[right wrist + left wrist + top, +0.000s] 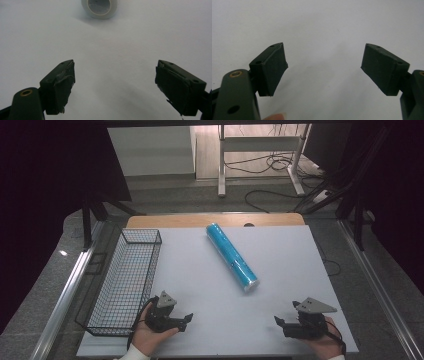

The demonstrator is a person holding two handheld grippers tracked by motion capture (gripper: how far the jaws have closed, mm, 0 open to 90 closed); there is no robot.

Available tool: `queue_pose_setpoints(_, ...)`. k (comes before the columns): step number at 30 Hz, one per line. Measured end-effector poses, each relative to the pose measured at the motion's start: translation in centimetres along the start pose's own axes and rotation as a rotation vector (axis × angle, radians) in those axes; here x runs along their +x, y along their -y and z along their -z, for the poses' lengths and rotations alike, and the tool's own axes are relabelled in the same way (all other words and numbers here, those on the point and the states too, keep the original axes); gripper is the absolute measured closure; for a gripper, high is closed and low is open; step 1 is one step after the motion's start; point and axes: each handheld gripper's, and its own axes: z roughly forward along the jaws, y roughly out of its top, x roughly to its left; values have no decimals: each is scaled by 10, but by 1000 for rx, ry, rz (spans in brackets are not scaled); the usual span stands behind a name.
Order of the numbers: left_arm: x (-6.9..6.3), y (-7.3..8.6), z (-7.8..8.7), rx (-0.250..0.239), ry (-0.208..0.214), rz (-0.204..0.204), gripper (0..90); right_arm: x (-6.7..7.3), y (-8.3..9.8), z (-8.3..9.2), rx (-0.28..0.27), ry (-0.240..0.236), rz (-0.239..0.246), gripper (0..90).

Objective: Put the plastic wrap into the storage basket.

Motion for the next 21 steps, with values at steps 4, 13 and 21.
queue_pose_setpoints(4,-1,0,0,-4,2,-2,199,0,0,1,-5,1,-13,171)
queue_pose_setpoints(13,-2,0,1,-2,5,-7,197,0,-2,0,15,-15,-40,188)
queue_pose_setpoints(21,-5,2,2,-4,-1,-18,195,-1,-8,-3,29,-23,-69,193)
